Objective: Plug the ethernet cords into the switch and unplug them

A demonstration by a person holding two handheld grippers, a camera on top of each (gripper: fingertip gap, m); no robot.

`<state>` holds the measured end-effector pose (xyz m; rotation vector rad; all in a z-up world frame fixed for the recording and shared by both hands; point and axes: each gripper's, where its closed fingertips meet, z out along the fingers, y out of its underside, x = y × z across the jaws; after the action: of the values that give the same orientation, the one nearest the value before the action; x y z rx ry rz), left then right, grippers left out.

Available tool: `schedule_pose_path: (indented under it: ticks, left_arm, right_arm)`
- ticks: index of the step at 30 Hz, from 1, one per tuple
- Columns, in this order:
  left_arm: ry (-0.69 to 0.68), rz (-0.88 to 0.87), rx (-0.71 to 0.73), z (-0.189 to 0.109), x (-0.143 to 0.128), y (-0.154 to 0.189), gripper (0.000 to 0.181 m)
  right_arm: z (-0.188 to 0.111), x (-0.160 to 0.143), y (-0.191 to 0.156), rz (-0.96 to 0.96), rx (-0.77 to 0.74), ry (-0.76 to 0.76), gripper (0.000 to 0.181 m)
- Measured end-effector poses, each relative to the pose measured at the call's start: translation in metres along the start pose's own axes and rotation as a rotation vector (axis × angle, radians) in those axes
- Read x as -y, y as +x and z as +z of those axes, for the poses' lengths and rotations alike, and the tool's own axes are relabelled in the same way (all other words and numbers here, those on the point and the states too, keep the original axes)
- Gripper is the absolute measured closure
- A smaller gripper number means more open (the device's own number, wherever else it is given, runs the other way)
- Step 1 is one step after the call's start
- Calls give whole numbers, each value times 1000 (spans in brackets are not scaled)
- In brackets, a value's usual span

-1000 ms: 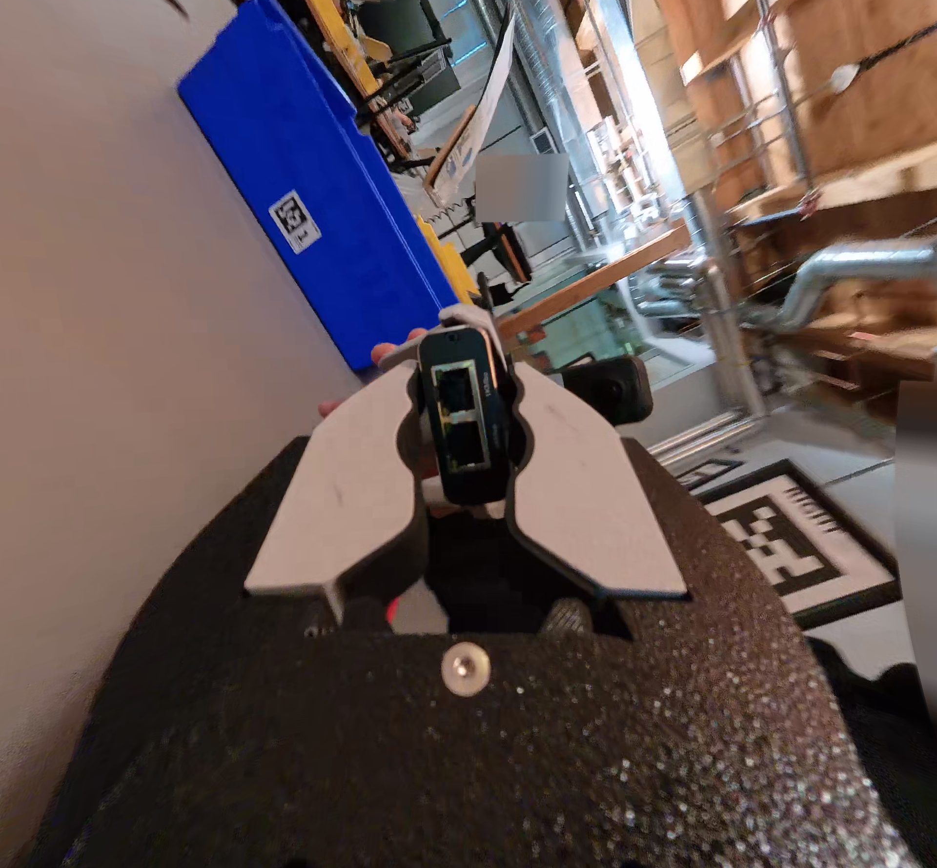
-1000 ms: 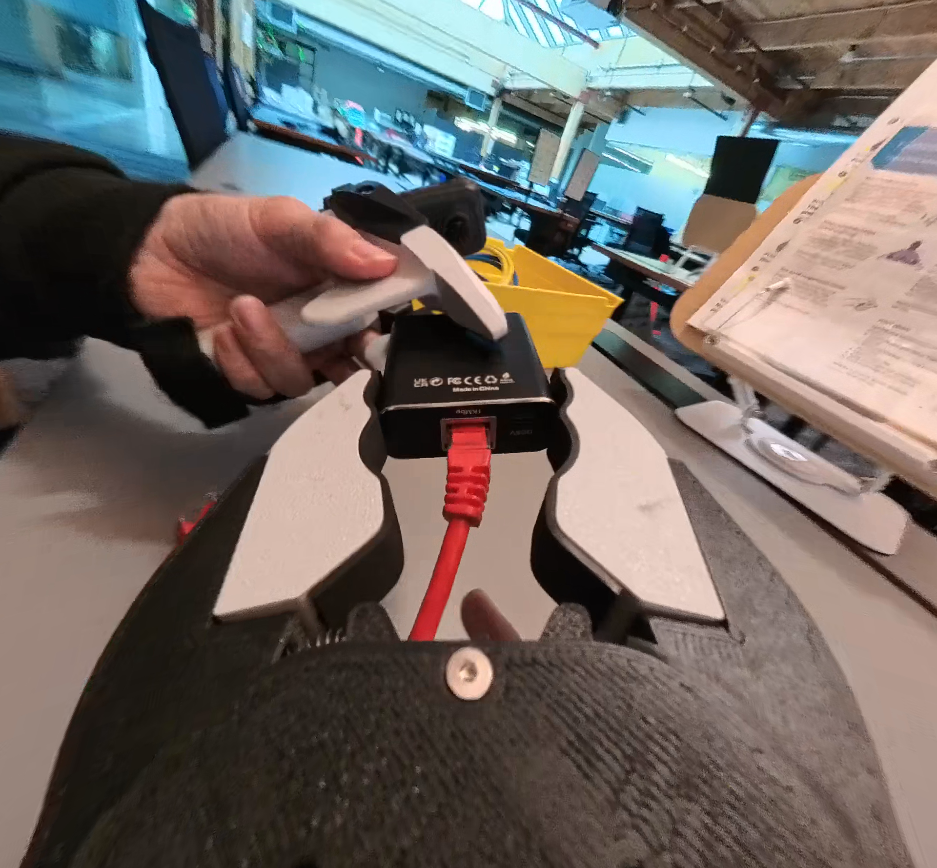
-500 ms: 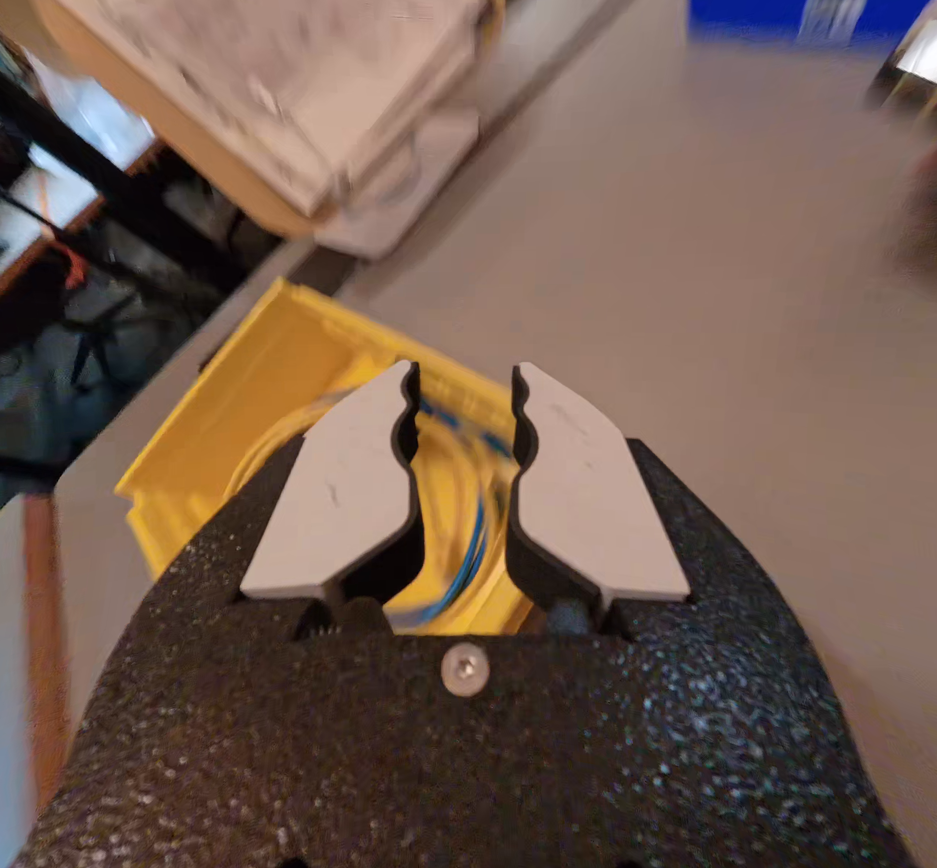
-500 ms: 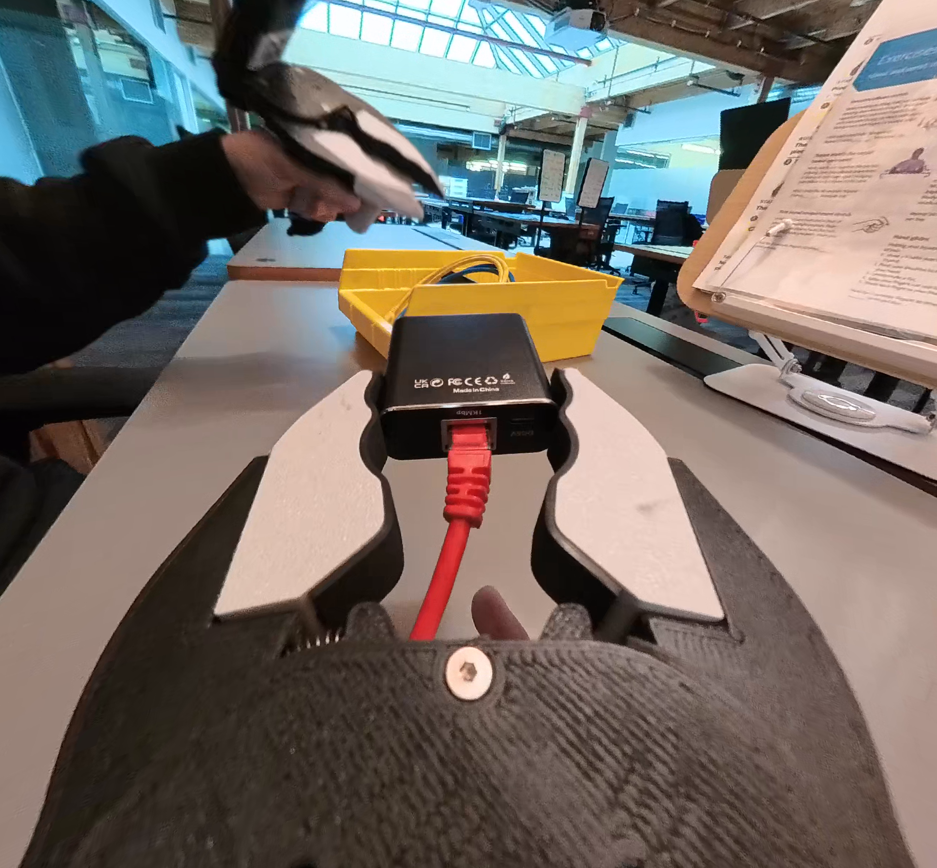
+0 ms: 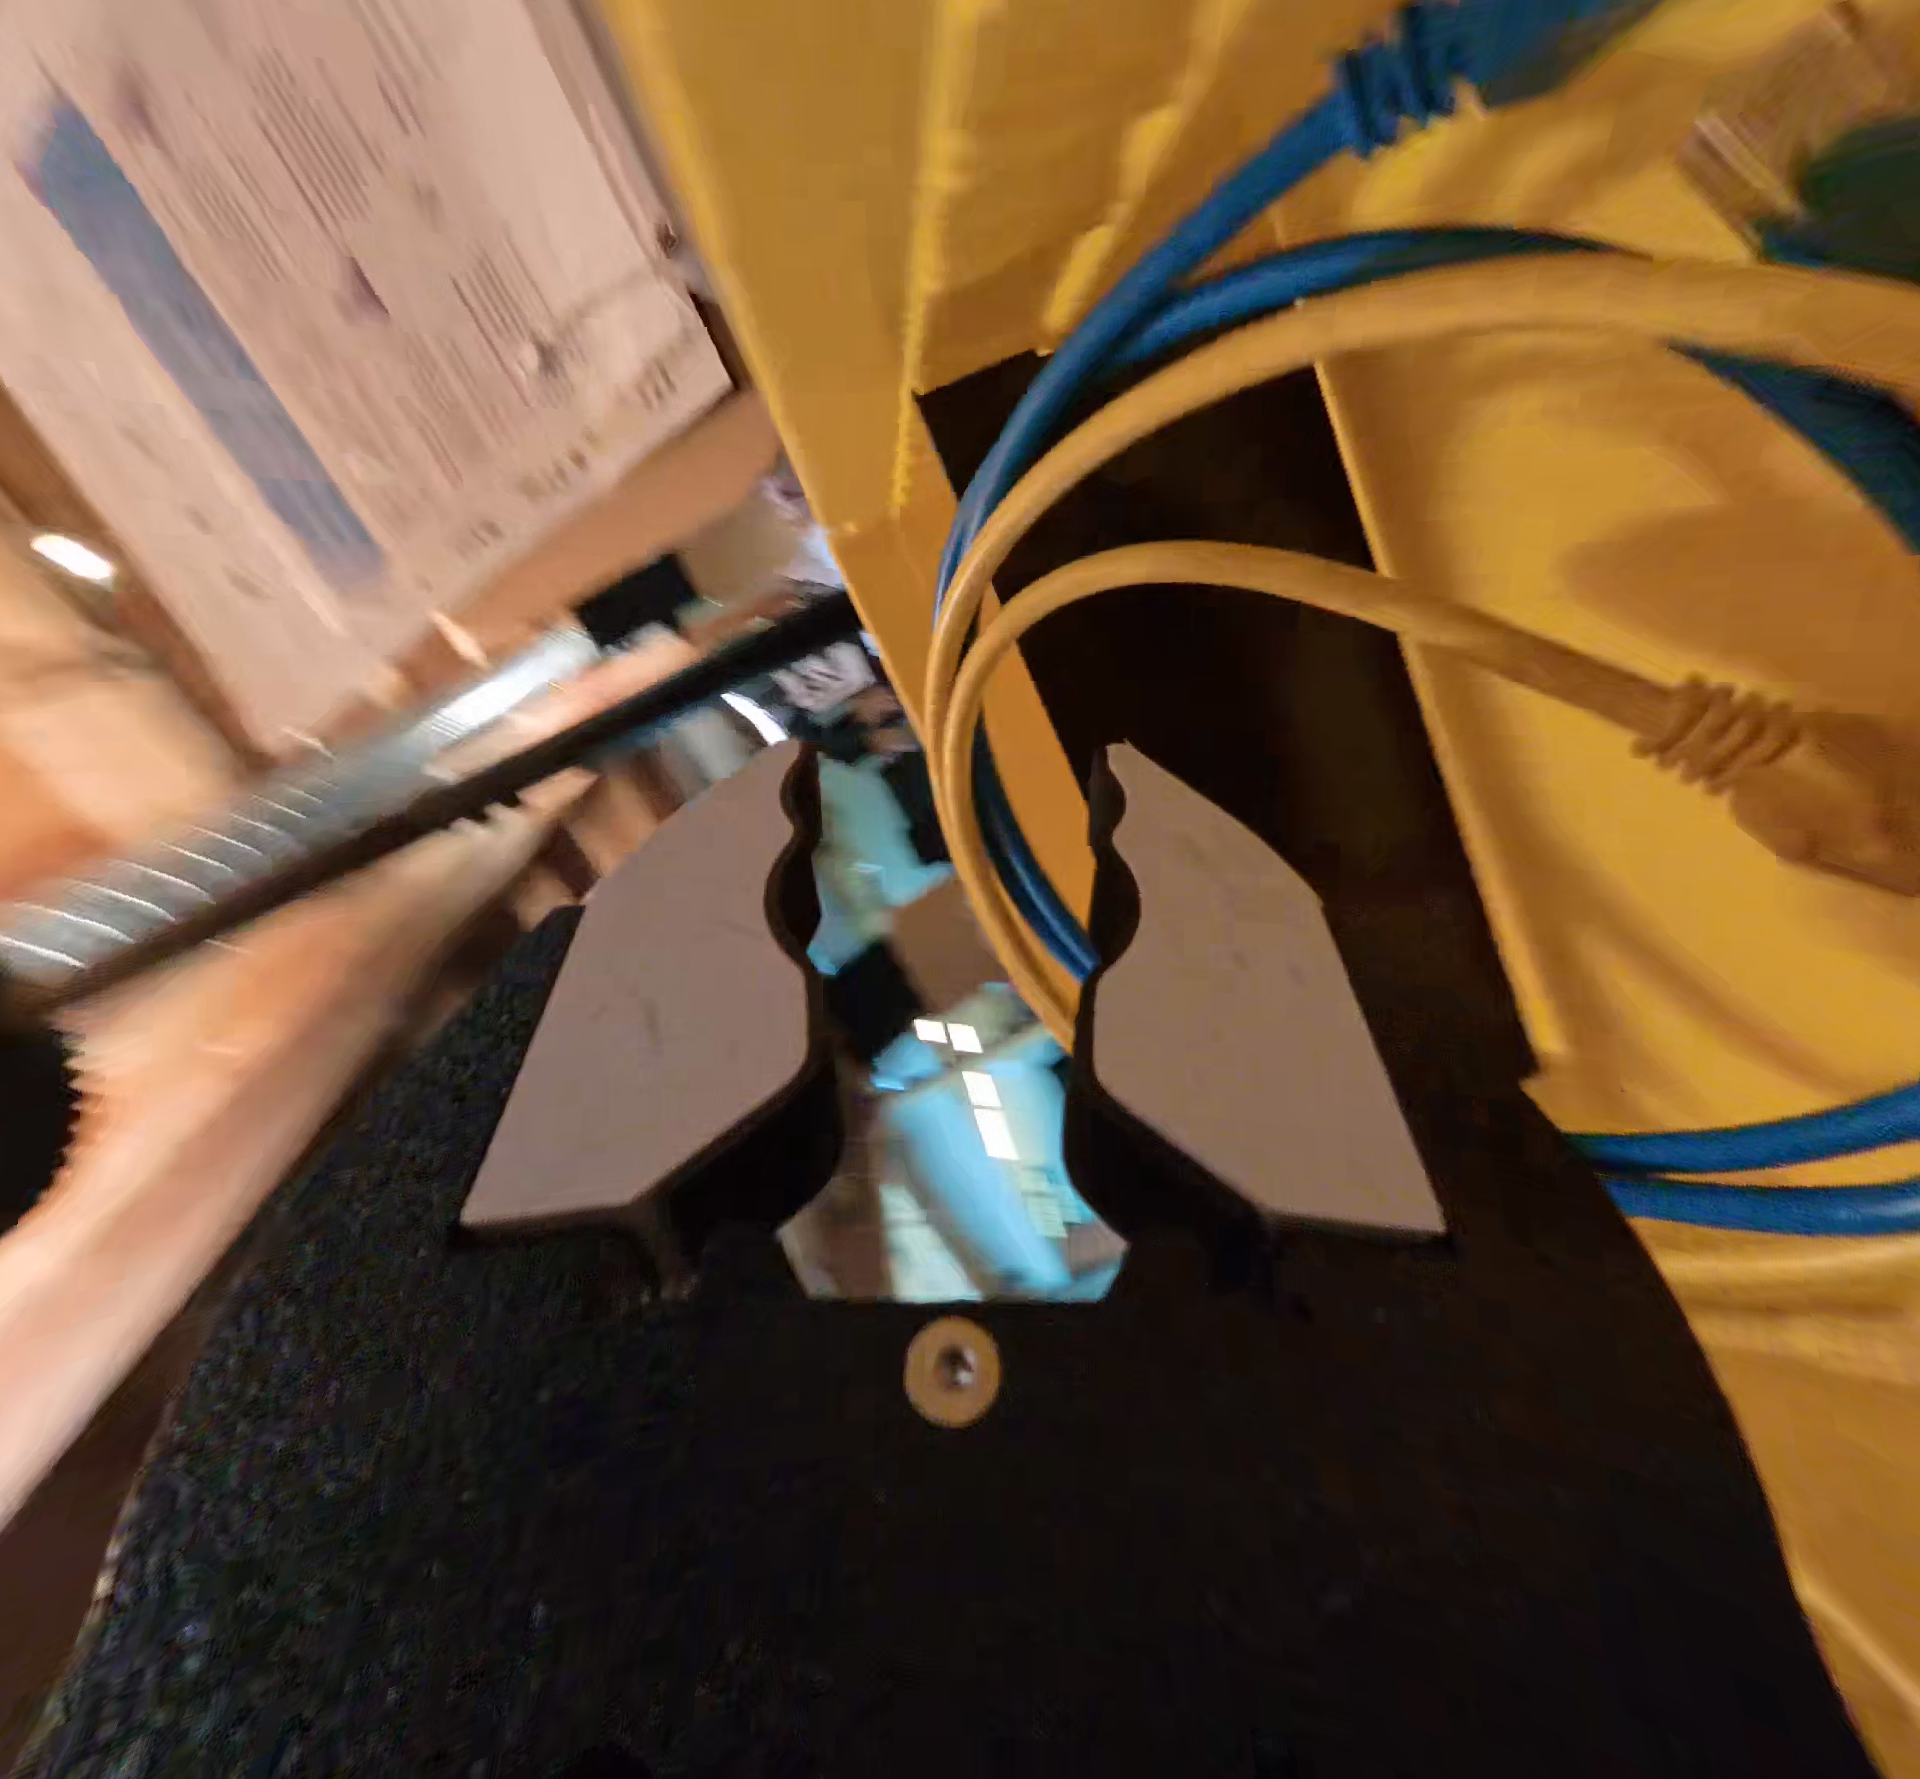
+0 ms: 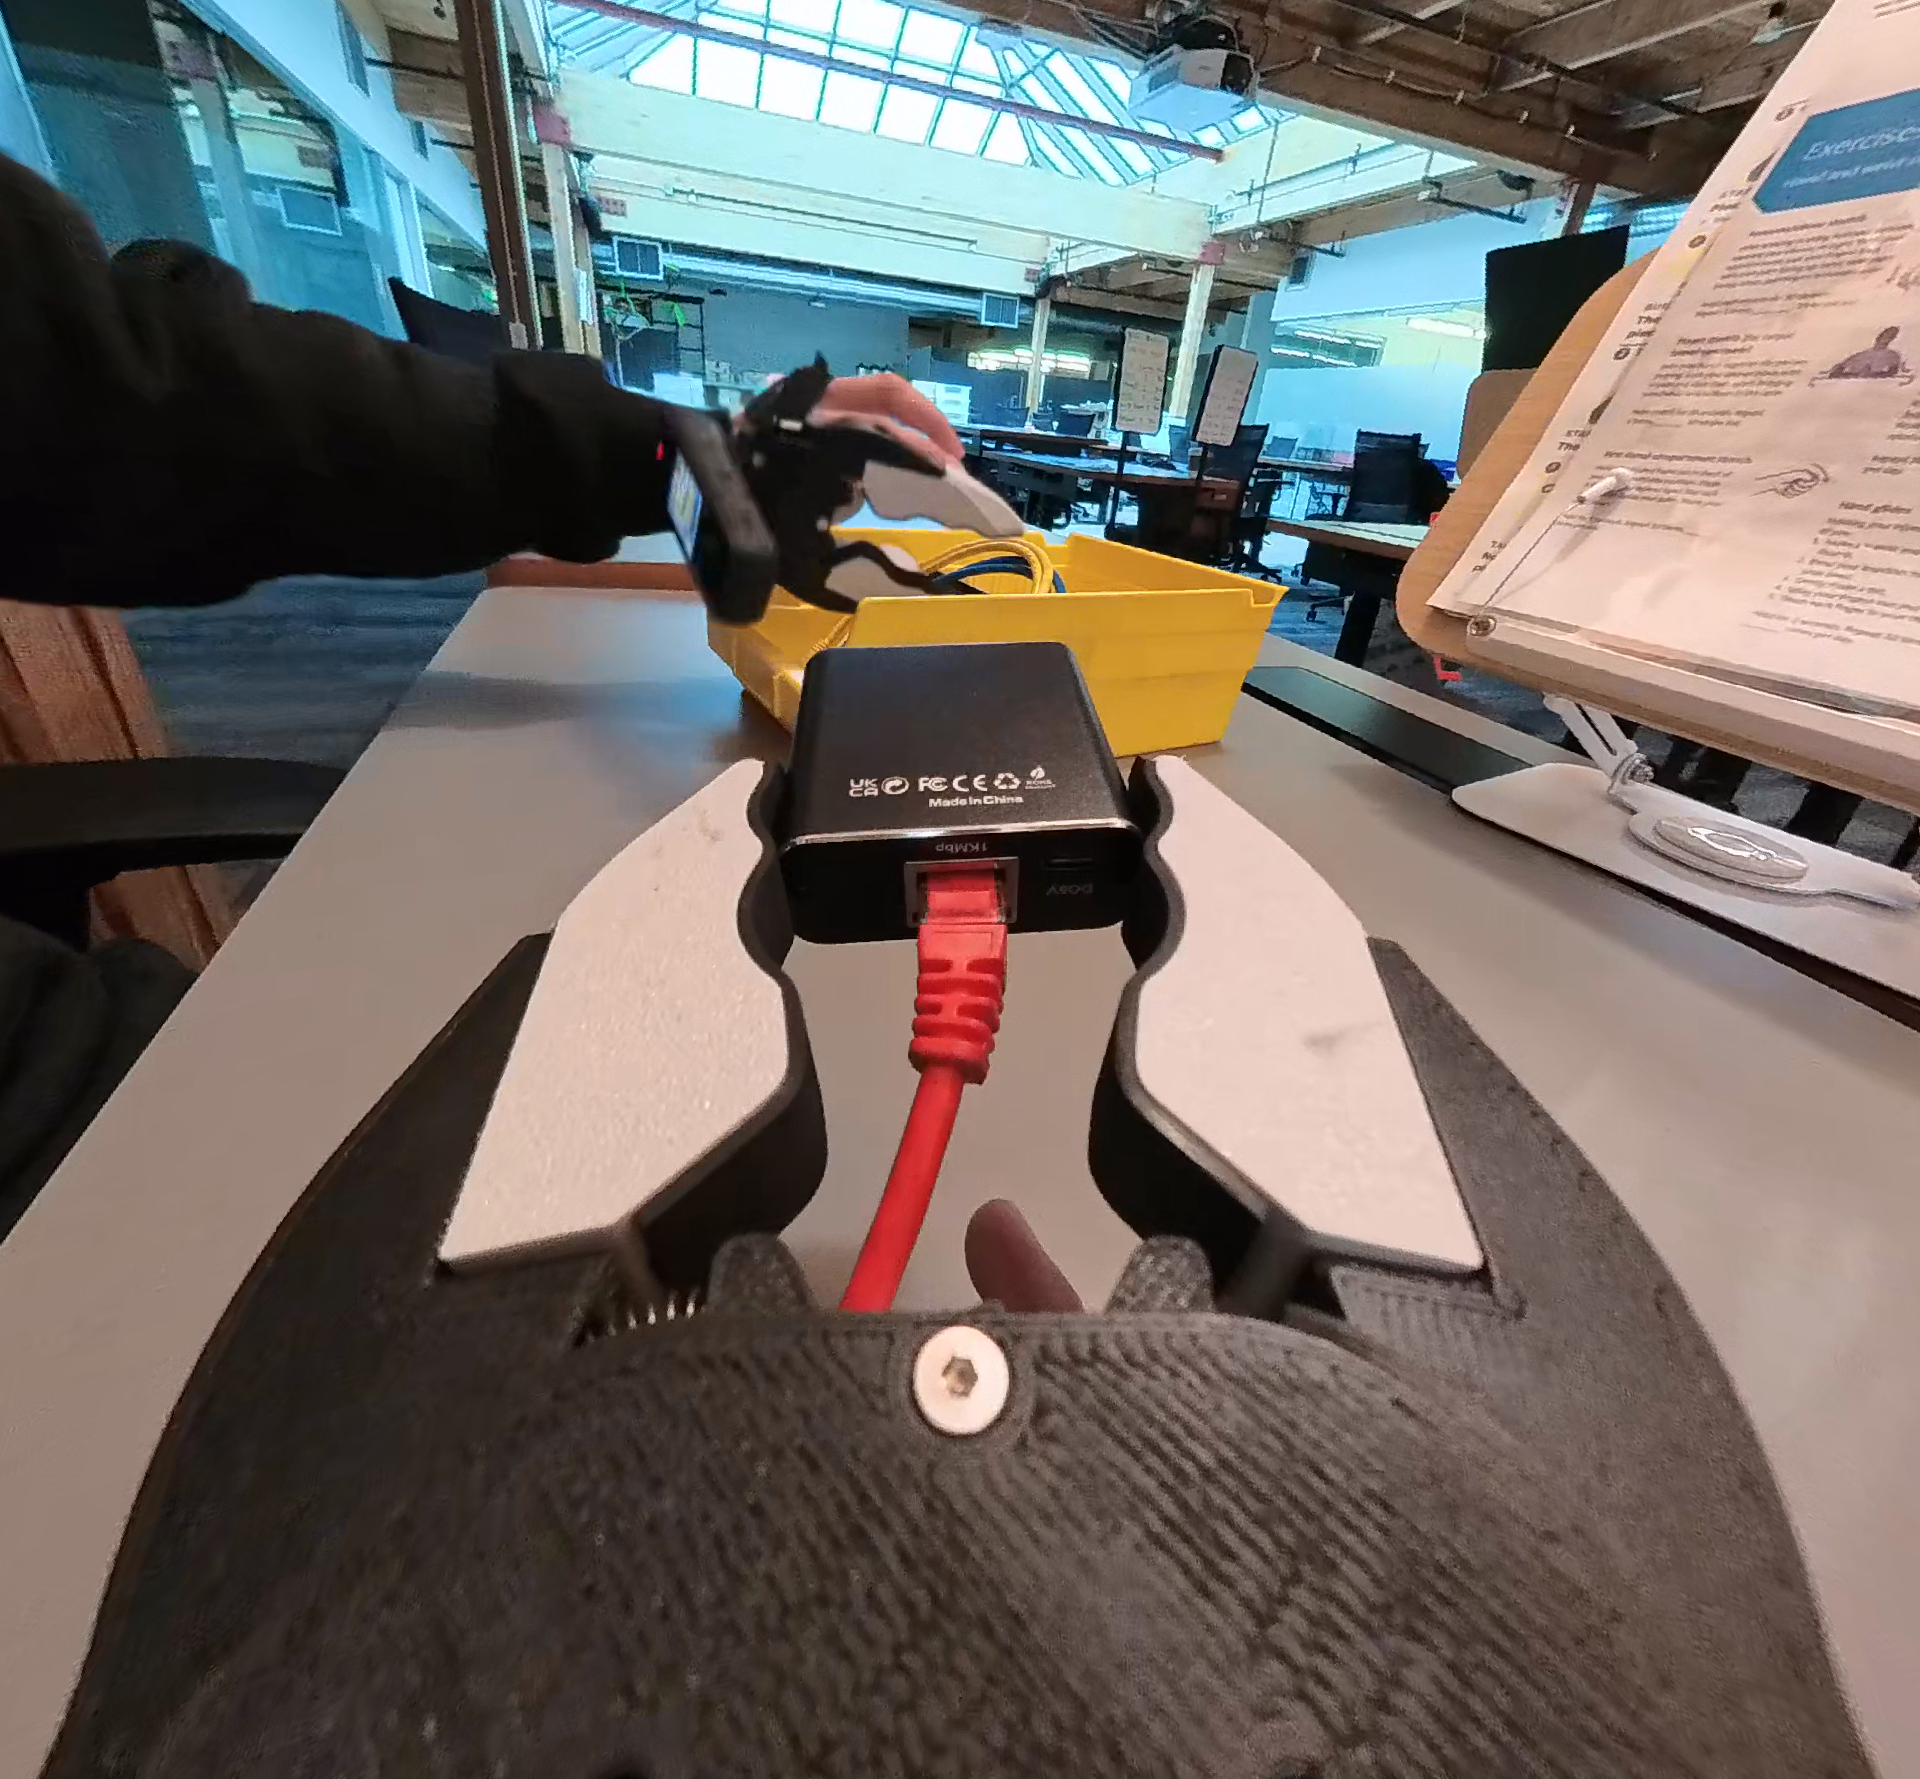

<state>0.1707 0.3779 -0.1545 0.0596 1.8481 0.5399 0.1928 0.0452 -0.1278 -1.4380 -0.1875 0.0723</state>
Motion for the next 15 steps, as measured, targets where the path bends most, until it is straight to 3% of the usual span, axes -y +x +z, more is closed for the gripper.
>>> schedule_pose_path:
  ticks: [2, 7, 9, 11, 15]
  left_arm:
    - [34, 113, 26, 4, 7, 4, 130]
    - [30, 191, 15, 18, 6, 10, 129]
    - [53, 187, 13, 19, 13, 8, 140]
    - [63, 193, 30, 19, 17, 5, 166]
    - [51, 106, 2, 16, 12, -2, 170]
  right_arm:
    - [0, 0, 0, 10, 6, 2, 118]
    - [1, -1, -1, 1, 9, -8, 118]
    - [1, -1, -2, -4, 14, -9, 118]
    - [1, -1, -1, -1, 10, -8, 118]
    - [1, 0, -2, -2, 9, -3, 118]
